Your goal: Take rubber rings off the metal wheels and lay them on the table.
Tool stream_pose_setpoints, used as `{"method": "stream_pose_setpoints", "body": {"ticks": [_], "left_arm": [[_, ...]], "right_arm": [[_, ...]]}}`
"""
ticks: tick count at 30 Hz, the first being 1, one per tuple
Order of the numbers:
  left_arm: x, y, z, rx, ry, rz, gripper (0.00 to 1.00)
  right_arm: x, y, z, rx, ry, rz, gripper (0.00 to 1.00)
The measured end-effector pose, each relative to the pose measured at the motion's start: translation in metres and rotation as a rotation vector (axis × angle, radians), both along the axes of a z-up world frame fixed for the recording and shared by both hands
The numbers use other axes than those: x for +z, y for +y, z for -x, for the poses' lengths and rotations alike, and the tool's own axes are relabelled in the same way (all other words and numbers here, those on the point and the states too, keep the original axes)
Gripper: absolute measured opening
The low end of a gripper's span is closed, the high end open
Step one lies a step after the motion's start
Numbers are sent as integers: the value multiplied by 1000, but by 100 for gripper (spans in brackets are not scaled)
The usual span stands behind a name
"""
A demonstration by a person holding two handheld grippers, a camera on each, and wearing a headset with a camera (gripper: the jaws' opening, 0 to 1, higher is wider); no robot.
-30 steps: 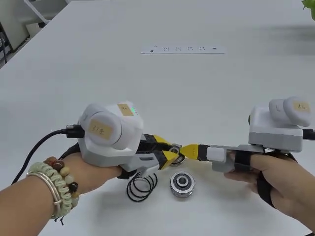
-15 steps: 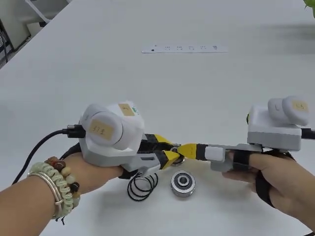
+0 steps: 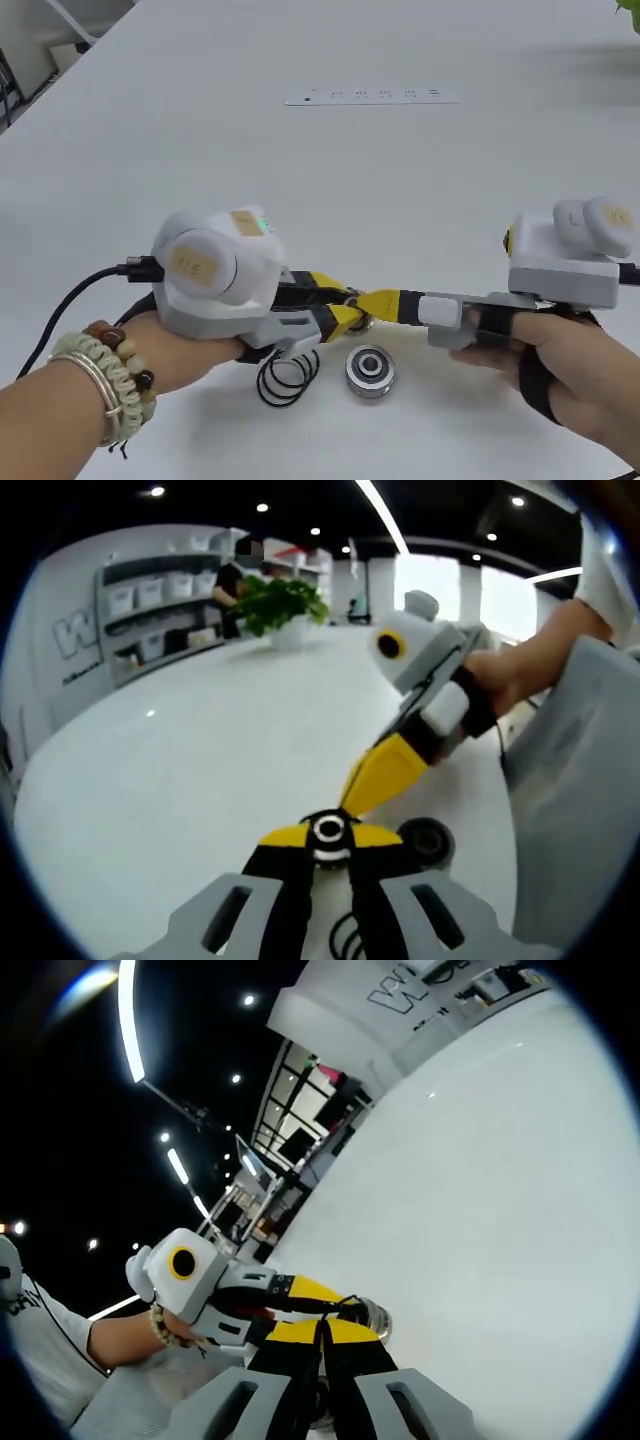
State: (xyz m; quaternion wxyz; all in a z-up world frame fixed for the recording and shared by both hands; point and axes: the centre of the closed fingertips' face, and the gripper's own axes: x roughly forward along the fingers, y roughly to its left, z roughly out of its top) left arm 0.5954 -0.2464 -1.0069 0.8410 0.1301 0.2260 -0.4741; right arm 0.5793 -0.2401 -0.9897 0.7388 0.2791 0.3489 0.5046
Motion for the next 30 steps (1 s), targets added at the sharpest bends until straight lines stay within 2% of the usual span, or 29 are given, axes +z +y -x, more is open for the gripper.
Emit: {"method": "stream_pose_setpoints", "body": {"ticks": [4, 12, 16, 18, 19, 22, 26, 30], "left_arm": [[0, 0, 0, 2, -3, 0, 14], [0, -1, -1, 11, 10, -13, 14], [1, 0, -1, 11, 29, -30, 14], [3, 0, 2, 1, 53, -32, 17], [4, 0, 2, -2, 53, -33, 18], [16, 1, 4, -33, 17, -45, 24], [32, 2, 5, -39, 2, -22, 29], [40, 3, 11, -85, -31, -50, 32]], "right_arm": [[-2, -1, -6, -28, -3, 15, 0], [-10, -7, -11, -66, 32, 53, 0], [-12, -9, -13, -80, 36, 65, 0], [-11, -10, -14, -87, 41, 59, 0], [-10, -11, -14, -89, 42, 55, 0], [-6, -12, -15, -98, 50, 37, 0], [-4, -12, -15, -107, 69, 22, 0], [3, -11, -12, -95, 51, 20, 0]]}}
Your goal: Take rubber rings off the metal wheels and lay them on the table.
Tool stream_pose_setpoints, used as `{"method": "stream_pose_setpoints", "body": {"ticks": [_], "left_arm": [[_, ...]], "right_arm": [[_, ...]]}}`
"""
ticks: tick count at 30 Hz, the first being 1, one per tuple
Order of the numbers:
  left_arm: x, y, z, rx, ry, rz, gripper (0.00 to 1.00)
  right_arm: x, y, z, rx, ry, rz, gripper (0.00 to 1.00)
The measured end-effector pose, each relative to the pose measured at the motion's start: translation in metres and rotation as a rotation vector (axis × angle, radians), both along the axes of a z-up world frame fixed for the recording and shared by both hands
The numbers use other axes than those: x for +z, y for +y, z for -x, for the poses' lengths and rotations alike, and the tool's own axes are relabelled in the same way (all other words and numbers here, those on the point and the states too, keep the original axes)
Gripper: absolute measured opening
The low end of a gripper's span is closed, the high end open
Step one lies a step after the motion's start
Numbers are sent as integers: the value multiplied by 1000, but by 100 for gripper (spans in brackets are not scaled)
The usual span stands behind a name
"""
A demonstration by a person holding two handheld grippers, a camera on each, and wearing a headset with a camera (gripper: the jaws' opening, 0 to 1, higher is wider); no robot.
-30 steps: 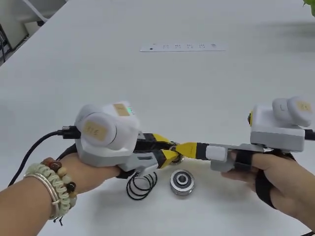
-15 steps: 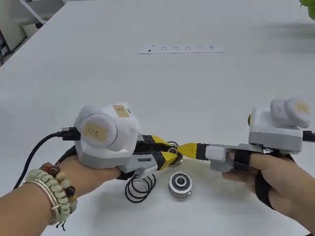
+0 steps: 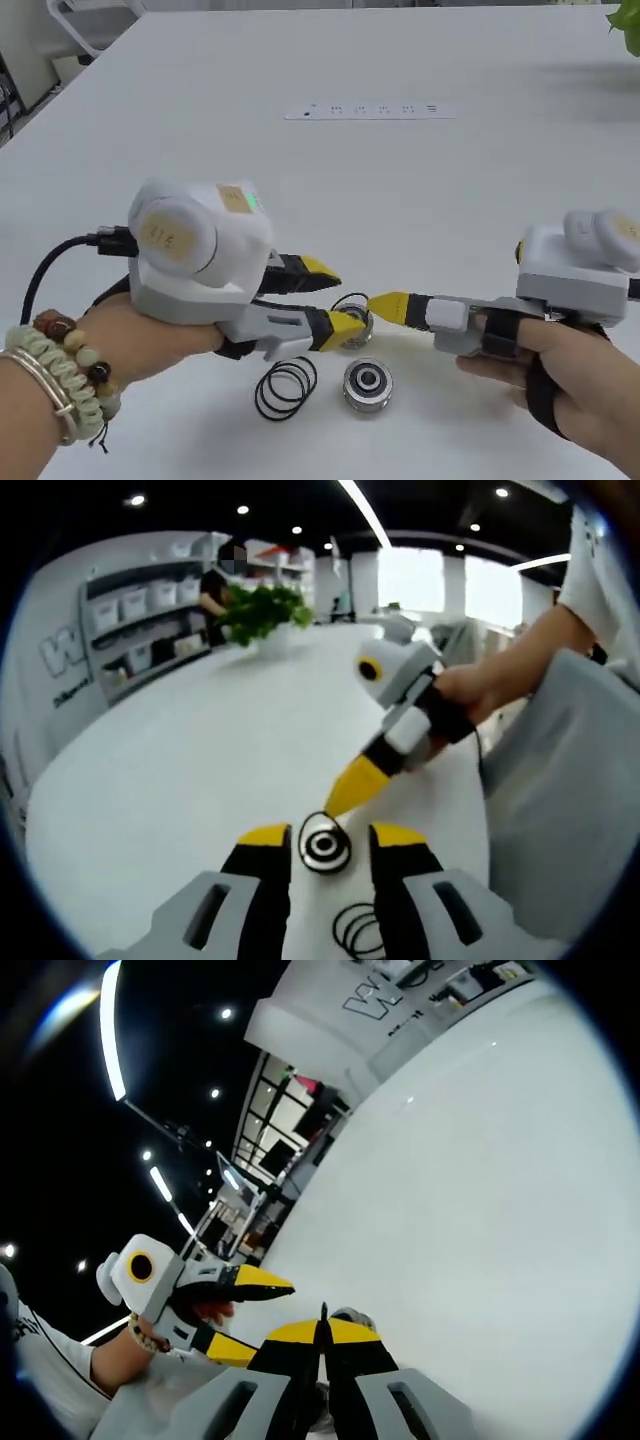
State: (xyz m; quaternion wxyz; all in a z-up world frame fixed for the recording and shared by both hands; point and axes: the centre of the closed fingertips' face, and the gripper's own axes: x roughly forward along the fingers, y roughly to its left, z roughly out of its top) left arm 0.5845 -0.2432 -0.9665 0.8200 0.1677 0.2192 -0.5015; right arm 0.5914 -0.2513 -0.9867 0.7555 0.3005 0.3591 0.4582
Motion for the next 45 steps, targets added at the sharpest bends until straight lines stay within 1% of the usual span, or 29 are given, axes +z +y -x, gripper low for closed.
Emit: {"method": "stream_pose_setpoints", "body": {"ticks": [2, 4, 6, 8, 12, 14, 17, 21, 23, 24, 25, 28, 30, 32, 34, 38, 40, 42, 45], "left_arm": [[6, 1, 1, -1, 4, 11, 34], [12, 1, 4, -9, 1, 20, 36], [20, 1, 8, -20, -19, 21, 38], [27, 5, 11, -22, -32, 22, 39], [39, 16, 13, -3, -54, 21, 41], [44, 23, 16, 9, -58, 11, 43], [52, 35, 22, 18, -82, -13, 47], [57, 50, 30, 43, -89, -22, 50], [55, 61, 34, 61, -87, -37, 51], [55, 67, 36, 75, -84, -43, 52], [55, 70, 38, 79, -81, -46, 53], [54, 85, 46, 111, -69, -53, 55], [55, 94, 51, 131, -64, -58, 55], [56, 103, 55, 153, -64, -61, 56], [58, 111, 61, 175, -60, -54, 56], [57, 127, 73, 211, -40, -46, 57], [56, 132, 79, 222, -29, -43, 58], [55, 137, 86, 230, -17, -39, 59], [54, 142, 92, 251, -8, -23, 61]], "right_arm": [[3, 0, 1, 3, -5, -2, 0], [6, -1, 3, 0, -13, -8, 0], [12, -1, 2, -11, -4, -39, 0], [16, -3, 1, -21, -9, -46, 0], [26, -5, 0, -33, -14, -72, 0], [31, -4, 1, -32, -20, -81, 0], [39, 0, 3, -18, -39, -88, 0], [46, 6, 9, 19, -58, -91, 0], [48, 10, 13, 40, -61, -96, 0], [48, 12, 16, 59, -67, -87, 0], [47, 13, 18, 71, -72, -78, 0], [48, 19, 25, 114, -91, -58, 0], [49, 24, 30, 147, -101, -48, 0], [49, 28, 35, 180, -116, -24, 0], [50, 33, 42, 219, -130, -4, 0], [53, 41, 49, 263, -141, 8, 0], [51, 45, 53, 295, -157, 28, 0], [49, 49, 58, 324, -159, 40, 0], [44, 54, 65, 367, -160, 61, 0]]}}
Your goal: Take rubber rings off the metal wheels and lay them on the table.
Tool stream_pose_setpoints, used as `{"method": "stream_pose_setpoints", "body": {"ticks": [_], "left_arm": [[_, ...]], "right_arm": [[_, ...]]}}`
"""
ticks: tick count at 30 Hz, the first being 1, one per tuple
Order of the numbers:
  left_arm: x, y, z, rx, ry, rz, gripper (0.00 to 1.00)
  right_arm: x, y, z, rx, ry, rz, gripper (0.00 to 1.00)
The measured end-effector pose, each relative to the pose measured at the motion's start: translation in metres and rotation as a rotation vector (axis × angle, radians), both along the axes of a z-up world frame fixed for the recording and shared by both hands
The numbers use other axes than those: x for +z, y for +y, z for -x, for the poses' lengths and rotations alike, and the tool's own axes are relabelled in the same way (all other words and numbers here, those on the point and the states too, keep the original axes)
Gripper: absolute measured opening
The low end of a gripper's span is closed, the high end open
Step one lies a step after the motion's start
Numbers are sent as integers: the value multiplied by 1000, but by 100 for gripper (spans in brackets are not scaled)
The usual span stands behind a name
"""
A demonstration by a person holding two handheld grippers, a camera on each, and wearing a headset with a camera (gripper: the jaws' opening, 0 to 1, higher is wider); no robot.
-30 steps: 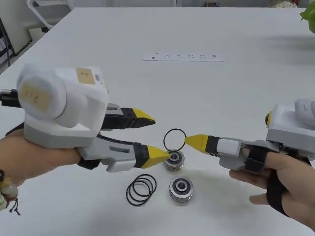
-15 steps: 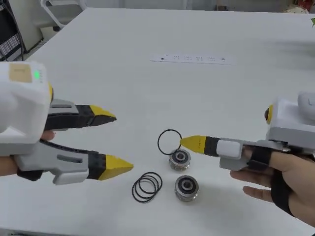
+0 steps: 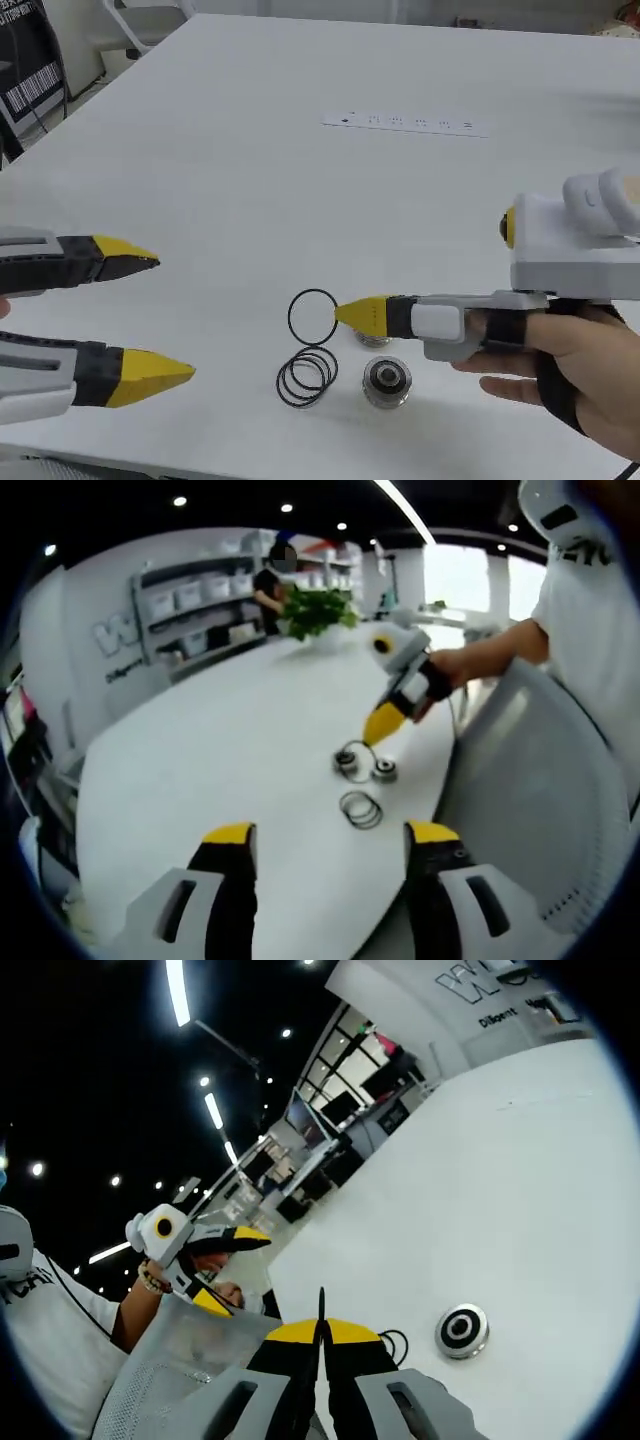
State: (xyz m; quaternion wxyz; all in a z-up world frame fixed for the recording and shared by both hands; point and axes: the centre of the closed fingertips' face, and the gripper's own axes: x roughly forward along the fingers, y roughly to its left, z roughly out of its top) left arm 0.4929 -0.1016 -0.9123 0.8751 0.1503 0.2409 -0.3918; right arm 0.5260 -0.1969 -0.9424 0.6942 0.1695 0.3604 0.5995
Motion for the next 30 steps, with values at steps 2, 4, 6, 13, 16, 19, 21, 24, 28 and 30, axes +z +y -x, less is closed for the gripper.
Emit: {"method": "stream_pose_setpoints", "body": {"ticks": [2, 4, 6, 13, 16, 19, 21, 24, 28, 30], "left_arm": [[-3, 2, 6, 1, 9, 2, 62], [-6, 4, 12, 5, 21, 3, 62], [-8, 6, 16, 12, 27, 8, 63], [-16, 10, 22, 40, 40, 18, 63], [-19, 11, 23, 42, 43, 10, 62], [-20, 11, 21, 56, 38, 19, 62], [-23, 12, 21, 59, 40, 9, 62], [-23, 13, 18, 63, 29, 2, 60], [-23, 13, 16, 71, 29, 6, 58], [-24, 13, 15, 75, 29, 3, 58]], "right_arm": [[-3, 3, 4, 25, -6, 16, 0], [-5, 6, 9, 49, -6, 27, 0], [-9, 9, 12, 70, -9, 45, 0], [-25, 15, 23, 137, -17, 113, 0], [-34, 17, 27, 158, -20, 143, 0], [-47, 15, 24, 160, -10, 178, 0], [-52, 14, 22, 153, -3, 192, 0], [-61, 11, 19, 122, 15, 233, 0], [-67, 9, 17, 108, 0, 267, 0], [-69, 8, 15, 99, 1, 278, 0]]}}
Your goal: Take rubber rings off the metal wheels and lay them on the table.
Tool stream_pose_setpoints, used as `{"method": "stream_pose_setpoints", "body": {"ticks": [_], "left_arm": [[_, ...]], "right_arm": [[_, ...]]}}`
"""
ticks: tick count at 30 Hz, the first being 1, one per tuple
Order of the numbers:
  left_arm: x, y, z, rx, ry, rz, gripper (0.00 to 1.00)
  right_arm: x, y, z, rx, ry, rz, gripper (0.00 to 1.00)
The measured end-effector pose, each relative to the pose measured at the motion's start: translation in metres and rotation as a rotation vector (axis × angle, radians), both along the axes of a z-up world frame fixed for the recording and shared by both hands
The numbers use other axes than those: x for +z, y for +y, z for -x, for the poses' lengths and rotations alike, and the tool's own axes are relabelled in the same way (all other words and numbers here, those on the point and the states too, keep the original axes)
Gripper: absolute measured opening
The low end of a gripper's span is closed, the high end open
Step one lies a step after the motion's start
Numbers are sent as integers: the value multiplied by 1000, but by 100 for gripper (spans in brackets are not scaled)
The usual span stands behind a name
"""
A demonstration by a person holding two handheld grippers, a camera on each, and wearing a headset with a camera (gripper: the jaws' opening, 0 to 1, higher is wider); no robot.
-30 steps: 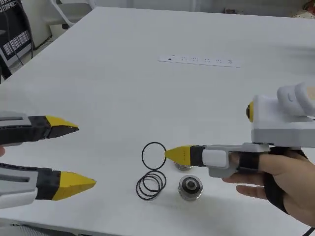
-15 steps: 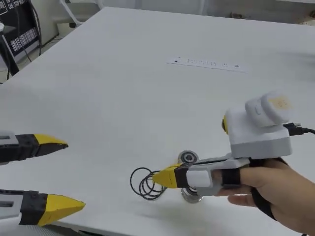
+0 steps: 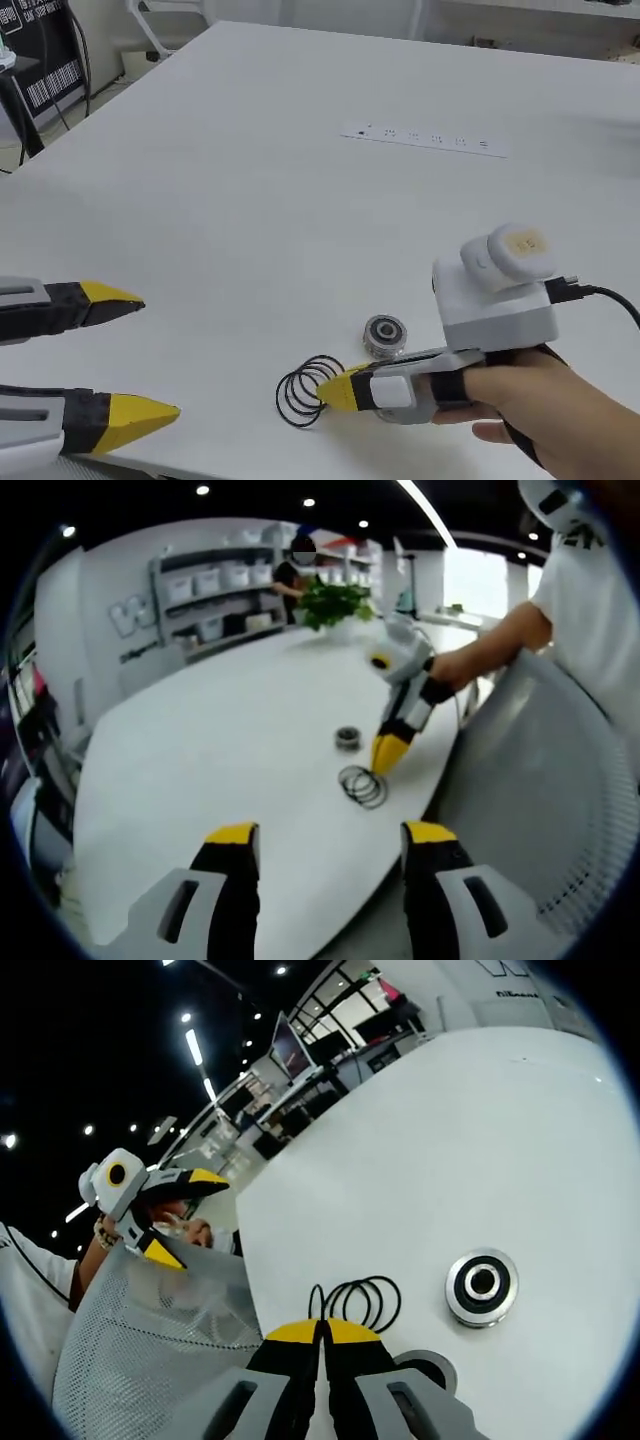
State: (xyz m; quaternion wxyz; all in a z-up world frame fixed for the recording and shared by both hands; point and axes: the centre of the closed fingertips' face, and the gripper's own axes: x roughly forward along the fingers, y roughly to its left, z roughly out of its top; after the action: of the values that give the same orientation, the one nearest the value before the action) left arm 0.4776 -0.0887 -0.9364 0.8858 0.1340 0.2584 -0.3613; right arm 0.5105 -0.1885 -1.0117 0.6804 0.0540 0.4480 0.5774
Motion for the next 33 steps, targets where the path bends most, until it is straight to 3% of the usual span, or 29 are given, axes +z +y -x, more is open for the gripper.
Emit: {"method": "stream_pose_setpoints", "body": {"ticks": [7, 17, 33], "left_arm": [[-2, 1, 0, 2, 6, -12, 56], [-4, 2, 0, 5, 10, -14, 55], [-4, 2, 1, 6, 8, -18, 55]], "right_arm": [[-6, 0, -5, -19, -11, 28, 0], [-7, 0, -5, 8, -96, 69, 0], [-7, -1, -9, 4, -132, 87, 2]]}}
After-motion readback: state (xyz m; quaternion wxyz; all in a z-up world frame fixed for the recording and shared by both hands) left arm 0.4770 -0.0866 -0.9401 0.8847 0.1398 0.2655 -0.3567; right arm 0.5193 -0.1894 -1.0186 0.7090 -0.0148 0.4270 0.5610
